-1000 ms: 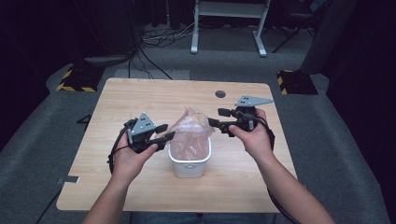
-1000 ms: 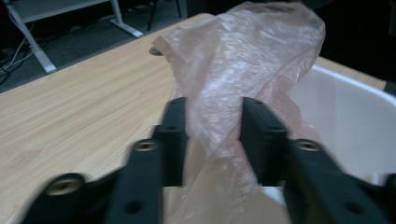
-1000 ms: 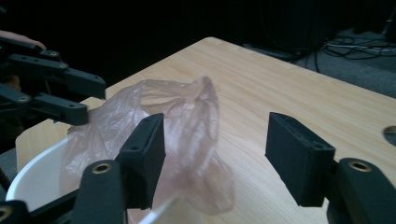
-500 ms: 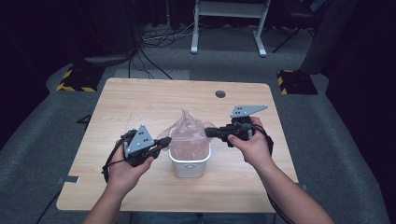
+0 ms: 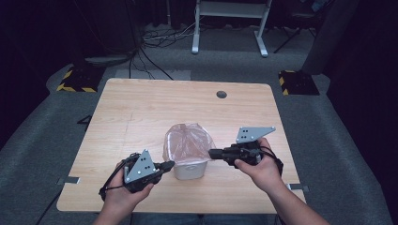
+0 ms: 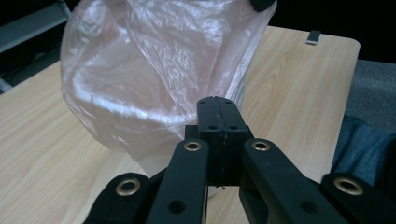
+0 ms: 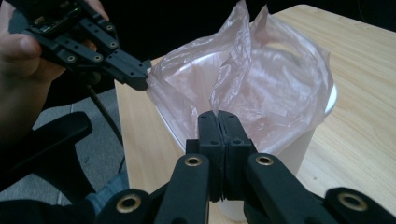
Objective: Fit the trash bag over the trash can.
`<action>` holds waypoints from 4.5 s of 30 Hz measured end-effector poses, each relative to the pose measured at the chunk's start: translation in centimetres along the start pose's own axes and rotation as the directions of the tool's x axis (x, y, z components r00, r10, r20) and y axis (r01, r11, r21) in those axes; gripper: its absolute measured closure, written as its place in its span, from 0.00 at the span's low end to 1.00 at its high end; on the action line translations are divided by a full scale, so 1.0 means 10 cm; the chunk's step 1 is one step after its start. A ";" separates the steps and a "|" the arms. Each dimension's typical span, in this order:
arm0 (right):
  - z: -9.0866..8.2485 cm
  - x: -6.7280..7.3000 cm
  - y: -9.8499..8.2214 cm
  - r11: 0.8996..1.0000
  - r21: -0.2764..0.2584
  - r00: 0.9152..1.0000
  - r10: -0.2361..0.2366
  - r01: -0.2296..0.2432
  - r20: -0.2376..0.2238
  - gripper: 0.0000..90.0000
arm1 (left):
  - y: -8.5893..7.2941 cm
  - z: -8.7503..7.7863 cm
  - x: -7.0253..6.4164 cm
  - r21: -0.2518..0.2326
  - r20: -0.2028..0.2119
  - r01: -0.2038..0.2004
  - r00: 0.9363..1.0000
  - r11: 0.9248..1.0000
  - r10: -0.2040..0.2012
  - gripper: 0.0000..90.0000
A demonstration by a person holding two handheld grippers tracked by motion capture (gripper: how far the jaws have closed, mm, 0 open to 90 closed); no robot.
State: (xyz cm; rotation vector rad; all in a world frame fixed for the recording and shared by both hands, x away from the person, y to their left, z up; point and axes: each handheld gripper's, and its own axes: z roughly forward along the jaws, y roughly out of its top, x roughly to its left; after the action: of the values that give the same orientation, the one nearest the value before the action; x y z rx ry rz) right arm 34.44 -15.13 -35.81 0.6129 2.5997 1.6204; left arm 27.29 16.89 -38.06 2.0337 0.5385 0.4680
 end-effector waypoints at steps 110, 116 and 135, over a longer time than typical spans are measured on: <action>0.56 -0.82 0.45 0.999 0.034 0.993 0.010 -0.014 0.119 0.94 | -0.26 0.60 -0.44 0.084 -0.023 -0.040 0.999 0.996 0.042 0.39; 0.49 -1.01 0.34 0.993 -0.025 0.986 0.115 -0.113 0.121 0.90 | -0.30 0.61 -0.32 0.102 -0.073 0.003 0.997 0.995 0.005 0.42; 0.28 -0.80 0.19 0.931 0.099 0.936 0.351 -0.352 0.028 0.70 | -0.40 0.63 0.10 0.140 -0.258 0.082 0.965 0.987 -0.043 0.41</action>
State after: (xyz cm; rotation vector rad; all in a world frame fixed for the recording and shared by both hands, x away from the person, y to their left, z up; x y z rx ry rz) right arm 43.07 -14.68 -37.00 1.1487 2.6989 1.5600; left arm 30.74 14.79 -44.44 2.1040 0.8126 0.6739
